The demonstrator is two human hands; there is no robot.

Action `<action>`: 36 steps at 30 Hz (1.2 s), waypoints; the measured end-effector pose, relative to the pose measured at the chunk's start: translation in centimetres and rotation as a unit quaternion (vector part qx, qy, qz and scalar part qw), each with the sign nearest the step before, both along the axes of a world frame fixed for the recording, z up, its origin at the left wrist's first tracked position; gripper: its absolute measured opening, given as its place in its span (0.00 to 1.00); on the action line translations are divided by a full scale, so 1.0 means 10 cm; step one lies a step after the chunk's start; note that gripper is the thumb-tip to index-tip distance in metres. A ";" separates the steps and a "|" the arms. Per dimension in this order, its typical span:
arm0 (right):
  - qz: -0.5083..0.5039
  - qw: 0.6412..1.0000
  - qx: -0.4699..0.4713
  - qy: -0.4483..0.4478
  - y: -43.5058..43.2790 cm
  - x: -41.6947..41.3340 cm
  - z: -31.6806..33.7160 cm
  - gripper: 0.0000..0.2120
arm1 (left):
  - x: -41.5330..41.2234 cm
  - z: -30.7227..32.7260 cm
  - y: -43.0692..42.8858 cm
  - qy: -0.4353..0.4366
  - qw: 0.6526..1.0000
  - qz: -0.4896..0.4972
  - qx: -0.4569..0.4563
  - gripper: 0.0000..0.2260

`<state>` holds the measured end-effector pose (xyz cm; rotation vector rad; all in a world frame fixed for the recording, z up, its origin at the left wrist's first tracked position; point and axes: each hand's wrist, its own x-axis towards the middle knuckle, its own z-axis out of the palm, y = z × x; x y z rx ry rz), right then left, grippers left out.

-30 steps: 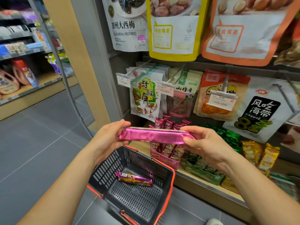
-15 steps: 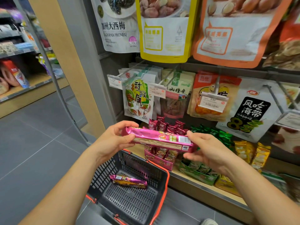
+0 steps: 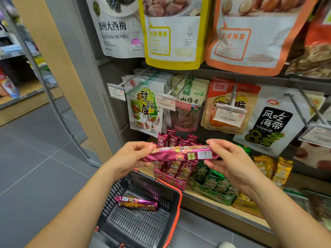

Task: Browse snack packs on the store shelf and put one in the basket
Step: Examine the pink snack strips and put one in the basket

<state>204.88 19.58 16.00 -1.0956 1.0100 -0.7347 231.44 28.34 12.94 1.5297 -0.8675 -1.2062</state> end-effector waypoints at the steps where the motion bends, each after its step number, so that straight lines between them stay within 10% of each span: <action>1: -0.010 1.000 0.016 -0.012 0.00 -0.01 0.01 0.07 | -0.02 -0.02 -0.04 0.009 1.000 0.000 -0.005 0.09; 7: -0.066 0.988 -0.130 0.043 0.10 -0.05 0.01 0.09 | -0.21 -0.24 -0.48 -0.022 0.995 0.094 -0.016 0.16; 12: -0.075 0.884 -0.400 0.230 0.20 -0.10 -0.03 0.15 | -0.38 -0.42 -0.84 -0.420 0.905 0.054 -0.033 0.15; 17: -0.074 0.805 -0.510 0.294 0.17 -0.16 0.00 0.17 | -0.55 -0.63 -1.11 -0.576 0.812 -0.080 -0.040 0.19; 25: 0.020 0.681 -0.622 0.386 -0.06 0.06 0.02 0.16 | -0.66 -0.69 -1.31 -0.609 0.774 -0.167 0.050 0.22; 36: 0.107 0.669 -0.522 0.518 -0.65 0.58 -0.05 0.35 | -0.54 -0.76 -1.22 -0.598 0.781 -0.180 0.010 0.23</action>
